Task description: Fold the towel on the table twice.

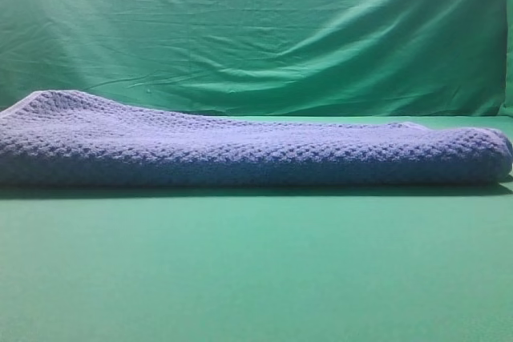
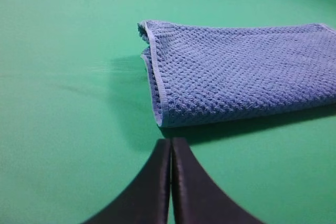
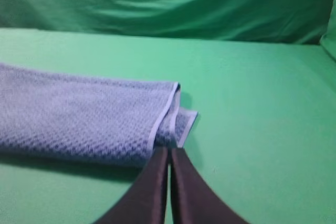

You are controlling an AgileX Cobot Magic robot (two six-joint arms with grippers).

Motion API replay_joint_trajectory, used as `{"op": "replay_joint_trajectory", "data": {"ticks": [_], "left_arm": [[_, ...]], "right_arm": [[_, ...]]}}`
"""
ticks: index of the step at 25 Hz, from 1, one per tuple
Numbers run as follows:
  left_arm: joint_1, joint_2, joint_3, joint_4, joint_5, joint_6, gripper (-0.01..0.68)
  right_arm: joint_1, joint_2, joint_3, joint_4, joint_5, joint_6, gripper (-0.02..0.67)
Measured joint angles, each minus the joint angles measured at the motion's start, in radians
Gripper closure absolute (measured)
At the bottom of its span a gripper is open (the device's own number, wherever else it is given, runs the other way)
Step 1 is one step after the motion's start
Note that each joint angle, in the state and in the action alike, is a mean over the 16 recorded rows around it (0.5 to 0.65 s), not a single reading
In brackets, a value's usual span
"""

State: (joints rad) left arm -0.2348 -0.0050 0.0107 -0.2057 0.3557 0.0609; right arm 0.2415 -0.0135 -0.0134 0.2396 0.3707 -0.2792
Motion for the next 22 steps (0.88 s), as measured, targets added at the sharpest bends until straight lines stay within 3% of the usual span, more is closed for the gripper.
{"op": "replay_joint_trajectory", "data": {"ticks": [11, 22], "left_arm": [[0.000, 0.000, 0.003, -0.029, -0.010, 0.000, 0.673], [0.000, 0.000, 0.003, 0.129, -0.011, 0.013, 0.673]], "right_arm": [[0.000, 0.000, 0.028, -0.078, 0.064, -0.009, 0.649], [0.000, 0.000, 0.031, -0.115, 0.059, -0.020, 0.649]]}}
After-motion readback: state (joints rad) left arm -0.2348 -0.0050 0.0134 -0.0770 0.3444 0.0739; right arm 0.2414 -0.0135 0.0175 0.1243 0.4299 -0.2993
